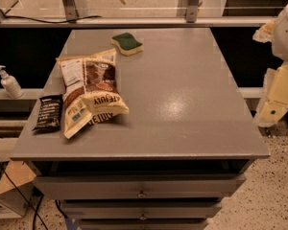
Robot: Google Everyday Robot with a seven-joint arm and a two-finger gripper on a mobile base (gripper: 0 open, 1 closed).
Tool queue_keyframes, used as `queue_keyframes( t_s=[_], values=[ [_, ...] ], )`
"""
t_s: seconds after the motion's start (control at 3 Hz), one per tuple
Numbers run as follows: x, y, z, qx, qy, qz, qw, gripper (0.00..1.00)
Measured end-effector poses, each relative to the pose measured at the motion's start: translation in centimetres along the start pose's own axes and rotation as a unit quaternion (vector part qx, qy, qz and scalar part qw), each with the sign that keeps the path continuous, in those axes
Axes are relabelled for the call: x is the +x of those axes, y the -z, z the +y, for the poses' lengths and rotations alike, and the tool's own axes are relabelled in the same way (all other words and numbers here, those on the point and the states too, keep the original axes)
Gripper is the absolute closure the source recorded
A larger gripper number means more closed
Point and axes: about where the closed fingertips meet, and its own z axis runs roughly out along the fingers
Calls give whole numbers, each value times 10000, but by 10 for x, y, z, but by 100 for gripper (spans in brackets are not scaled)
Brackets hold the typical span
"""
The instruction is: Pick brown chip bag
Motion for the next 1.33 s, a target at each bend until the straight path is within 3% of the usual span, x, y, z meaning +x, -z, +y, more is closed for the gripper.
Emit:
queue_keyframes(
  t_s=[0.33, 0.67, 1.0, 1.33],
  values=[
    [-4, 1, 0, 55, 20, -49, 10000, 0],
    [-19, -6, 5, 24, 143, -373, 9992, 0],
    [-66, -36, 19, -193, 333, -1361, 9899, 0],
    [-90, -28, 26, -284, 307, -1806, 9827, 0]
  ],
)
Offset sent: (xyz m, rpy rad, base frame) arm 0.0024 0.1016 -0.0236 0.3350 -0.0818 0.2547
